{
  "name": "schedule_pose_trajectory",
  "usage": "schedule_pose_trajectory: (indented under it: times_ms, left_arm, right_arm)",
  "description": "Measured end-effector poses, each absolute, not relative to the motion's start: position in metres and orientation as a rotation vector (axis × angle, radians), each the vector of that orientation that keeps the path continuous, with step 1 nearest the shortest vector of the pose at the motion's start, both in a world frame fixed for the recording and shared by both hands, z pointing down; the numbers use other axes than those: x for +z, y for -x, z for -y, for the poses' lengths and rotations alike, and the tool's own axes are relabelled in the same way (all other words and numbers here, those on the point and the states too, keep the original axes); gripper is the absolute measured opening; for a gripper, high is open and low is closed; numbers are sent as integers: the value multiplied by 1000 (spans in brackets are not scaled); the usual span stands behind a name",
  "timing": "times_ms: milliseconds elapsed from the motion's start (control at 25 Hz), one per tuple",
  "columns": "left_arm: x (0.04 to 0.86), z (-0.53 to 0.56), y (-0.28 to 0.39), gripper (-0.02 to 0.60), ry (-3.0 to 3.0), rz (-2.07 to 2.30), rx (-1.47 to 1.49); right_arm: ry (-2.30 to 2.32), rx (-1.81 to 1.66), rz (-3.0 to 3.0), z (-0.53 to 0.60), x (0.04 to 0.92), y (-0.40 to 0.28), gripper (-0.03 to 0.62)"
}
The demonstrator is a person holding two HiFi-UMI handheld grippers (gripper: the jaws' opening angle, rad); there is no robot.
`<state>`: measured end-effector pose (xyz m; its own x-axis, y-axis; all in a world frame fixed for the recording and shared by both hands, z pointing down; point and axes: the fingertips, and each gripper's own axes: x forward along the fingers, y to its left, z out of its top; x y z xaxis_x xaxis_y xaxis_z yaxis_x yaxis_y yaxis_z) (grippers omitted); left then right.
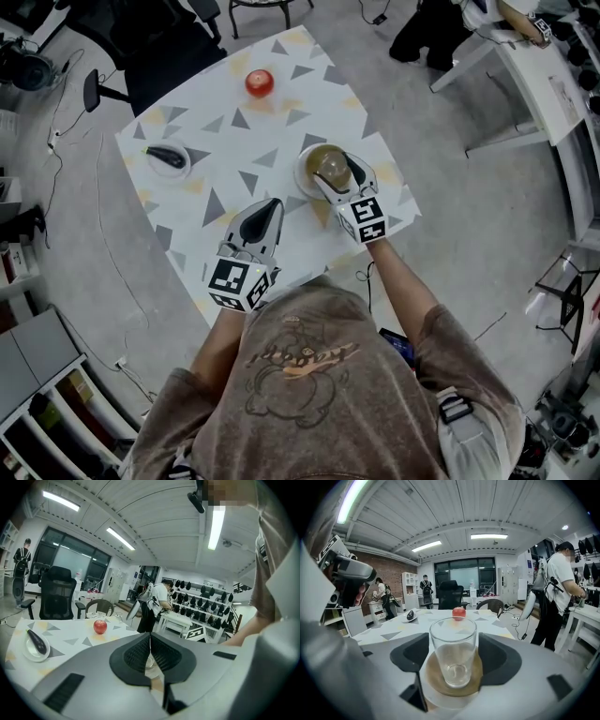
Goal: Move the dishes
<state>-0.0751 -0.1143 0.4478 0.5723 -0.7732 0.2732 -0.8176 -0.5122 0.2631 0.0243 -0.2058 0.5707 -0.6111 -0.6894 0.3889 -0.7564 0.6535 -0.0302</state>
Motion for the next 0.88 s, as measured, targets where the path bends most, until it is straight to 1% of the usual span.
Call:
schedule_pose_trajectory:
  times_ms: [320, 880]
  left_arm:
    - [451, 116, 77, 20, -2437, 1296, 179]
    - [452, 118, 74, 20, -2430, 1297, 176]
  right_arm:
    - [-1140, 257, 2530, 210, 570, -22, 284]
    - [-1100, 240, 2544, 210, 562, -24, 284]
